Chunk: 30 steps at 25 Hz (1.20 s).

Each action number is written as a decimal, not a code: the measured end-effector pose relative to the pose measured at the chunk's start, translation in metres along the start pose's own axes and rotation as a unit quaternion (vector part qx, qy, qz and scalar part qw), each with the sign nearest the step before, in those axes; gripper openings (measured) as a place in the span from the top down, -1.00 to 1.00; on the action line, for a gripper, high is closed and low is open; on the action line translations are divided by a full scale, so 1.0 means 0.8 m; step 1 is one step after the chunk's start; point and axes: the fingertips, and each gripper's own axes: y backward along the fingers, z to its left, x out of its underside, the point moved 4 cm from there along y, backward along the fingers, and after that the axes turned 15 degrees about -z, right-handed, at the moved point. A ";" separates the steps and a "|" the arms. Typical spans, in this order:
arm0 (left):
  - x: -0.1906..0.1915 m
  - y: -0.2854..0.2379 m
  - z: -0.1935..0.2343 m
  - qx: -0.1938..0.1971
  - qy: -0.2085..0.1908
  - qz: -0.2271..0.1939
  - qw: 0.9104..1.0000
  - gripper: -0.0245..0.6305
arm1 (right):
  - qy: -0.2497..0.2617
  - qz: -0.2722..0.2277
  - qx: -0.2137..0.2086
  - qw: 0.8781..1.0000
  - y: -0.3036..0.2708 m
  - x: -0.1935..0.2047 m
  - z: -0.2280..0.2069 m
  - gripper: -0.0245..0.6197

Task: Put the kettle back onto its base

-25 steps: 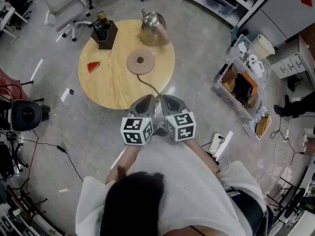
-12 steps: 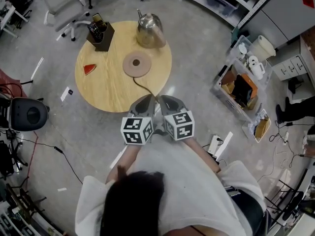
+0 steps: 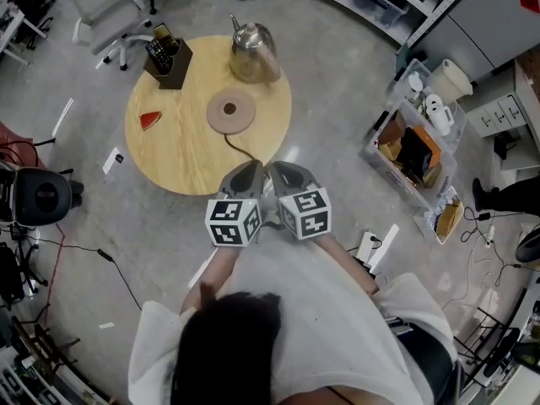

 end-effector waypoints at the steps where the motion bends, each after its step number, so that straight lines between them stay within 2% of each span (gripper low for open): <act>1: 0.000 -0.001 -0.001 0.000 0.001 0.000 1.000 0.82 | 0.001 0.000 0.000 1.000 0.000 -0.001 -0.001 0.84; 17: -0.004 -0.009 0.006 -0.017 0.019 -0.008 1.000 0.82 | 0.012 0.006 -0.006 1.000 -0.007 -0.006 -0.011 0.84; 30: -0.025 -0.029 0.037 -0.005 0.012 -0.012 1.000 0.82 | 0.018 -0.017 0.018 1.000 -0.045 -0.026 -0.011 0.84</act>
